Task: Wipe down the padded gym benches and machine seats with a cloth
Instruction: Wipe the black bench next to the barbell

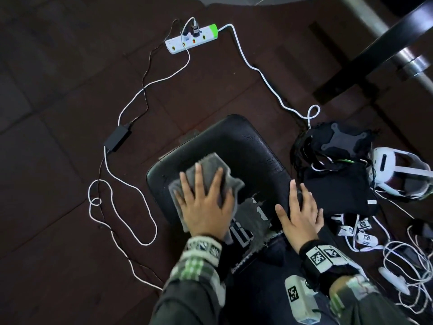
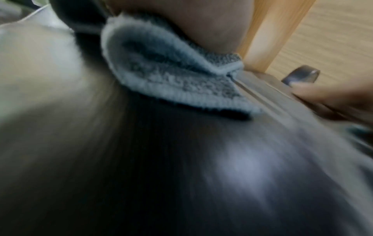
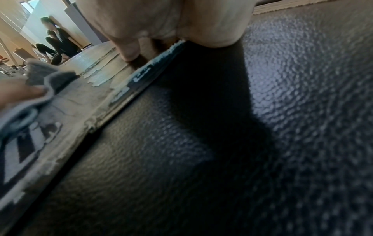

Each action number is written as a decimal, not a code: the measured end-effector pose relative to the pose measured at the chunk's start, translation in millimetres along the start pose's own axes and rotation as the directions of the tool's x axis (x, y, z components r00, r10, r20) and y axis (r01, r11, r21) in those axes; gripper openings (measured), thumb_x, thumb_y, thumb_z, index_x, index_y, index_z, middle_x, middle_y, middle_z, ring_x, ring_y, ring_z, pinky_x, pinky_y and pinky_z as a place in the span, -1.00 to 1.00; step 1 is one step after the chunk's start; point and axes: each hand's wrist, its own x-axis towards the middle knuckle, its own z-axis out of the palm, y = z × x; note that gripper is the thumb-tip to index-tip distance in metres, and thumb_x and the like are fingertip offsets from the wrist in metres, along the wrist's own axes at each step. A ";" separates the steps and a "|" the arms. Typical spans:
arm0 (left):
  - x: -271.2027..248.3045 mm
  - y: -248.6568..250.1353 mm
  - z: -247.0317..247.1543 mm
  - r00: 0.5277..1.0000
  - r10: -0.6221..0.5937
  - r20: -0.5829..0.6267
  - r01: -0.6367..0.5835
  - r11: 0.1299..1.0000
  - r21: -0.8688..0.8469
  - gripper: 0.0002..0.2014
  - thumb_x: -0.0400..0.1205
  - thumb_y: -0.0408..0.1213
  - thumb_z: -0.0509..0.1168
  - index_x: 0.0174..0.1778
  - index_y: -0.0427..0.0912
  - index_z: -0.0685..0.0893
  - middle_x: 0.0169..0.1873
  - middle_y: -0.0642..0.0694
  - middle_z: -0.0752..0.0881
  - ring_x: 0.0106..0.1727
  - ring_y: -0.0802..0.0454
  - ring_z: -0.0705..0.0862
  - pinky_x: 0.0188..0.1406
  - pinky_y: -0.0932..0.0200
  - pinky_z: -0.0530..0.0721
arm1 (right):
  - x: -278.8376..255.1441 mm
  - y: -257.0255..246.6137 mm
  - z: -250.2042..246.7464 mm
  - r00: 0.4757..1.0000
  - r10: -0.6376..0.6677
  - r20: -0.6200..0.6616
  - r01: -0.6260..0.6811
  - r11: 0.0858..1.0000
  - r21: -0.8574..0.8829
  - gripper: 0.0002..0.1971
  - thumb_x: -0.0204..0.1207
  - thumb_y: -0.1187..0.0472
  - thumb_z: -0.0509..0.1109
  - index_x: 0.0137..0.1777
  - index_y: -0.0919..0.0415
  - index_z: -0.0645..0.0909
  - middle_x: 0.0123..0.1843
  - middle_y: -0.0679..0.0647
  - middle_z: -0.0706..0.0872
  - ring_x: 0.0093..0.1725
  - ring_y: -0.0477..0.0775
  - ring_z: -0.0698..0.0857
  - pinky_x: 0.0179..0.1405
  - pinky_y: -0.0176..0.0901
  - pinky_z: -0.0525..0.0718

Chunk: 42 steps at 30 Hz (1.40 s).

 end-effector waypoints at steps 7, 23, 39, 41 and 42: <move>76.2 -55.9 -32.0 0.930 -0.367 0.012 0.365 0.922 -0.128 -0.38 0.62 0.24 0.12 0.59 0.10 0.45 0.63 -0.23 0.34 0.63 -0.39 0.21 0.63 -0.31 0.12 | -2.1 -2.0 1.5 1.000 0.006 -0.011 -0.006 1.000 -0.005 -0.26 0.30 -0.48 -0.31 0.52 -0.39 -0.32 0.67 -0.14 -0.15 0.61 -0.06 -0.16 0.53 0.22 -0.24; 6.6 -15.4 -6.2 0.996 0.086 -0.015 -0.086 0.996 0.031 -0.46 0.61 0.22 0.11 0.53 0.22 0.52 0.66 -0.13 0.33 0.67 -0.36 0.18 0.59 -0.41 0.01 | -2.4 -4.2 -1.0 1.000 0.021 0.010 -0.020 0.999 -0.029 -0.28 0.30 -0.44 -0.33 0.50 -0.40 -0.39 0.66 -0.16 -0.19 0.62 -0.04 -0.18 0.54 0.21 -0.25; -56.9 -37.5 5.3 0.997 -0.058 0.053 0.055 0.996 0.064 -0.45 0.71 0.15 0.00 0.59 0.08 0.45 0.67 -0.32 0.25 0.67 -0.51 0.05 0.61 -0.47 -0.01 | -3.7 -6.4 0.8 0.999 0.032 -0.002 -0.032 0.998 -0.047 -0.29 0.28 -0.45 -0.37 0.47 -0.41 -0.43 0.66 -0.14 -0.17 0.62 -0.01 -0.15 0.54 0.22 -0.22; -54.7 -24.4 4.3 0.998 0.028 0.059 -0.030 0.999 0.038 -0.47 0.67 0.20 0.04 0.58 0.20 0.39 0.68 -0.24 0.26 0.69 -0.45 0.05 0.63 -0.41 -0.12 | -3.2 -6.7 0.9 0.999 0.040 -0.010 -0.041 0.998 -0.044 -0.29 0.27 -0.46 -0.37 0.45 -0.41 -0.44 0.66 -0.15 -0.16 0.61 -0.01 -0.14 0.54 0.22 -0.21; -45.4 -19.6 1.8 0.997 0.063 0.039 -0.064 0.998 0.028 -0.46 0.65 0.20 0.07 0.58 0.22 0.41 0.68 -0.21 0.27 0.69 -0.42 0.06 0.61 -0.39 -0.12 | -2.9 -6.6 1.0 0.999 0.043 -0.013 -0.043 0.998 -0.044 -0.30 0.27 -0.46 -0.37 0.45 -0.42 -0.44 0.66 -0.15 -0.16 0.61 -0.01 -0.14 0.54 0.22 -0.20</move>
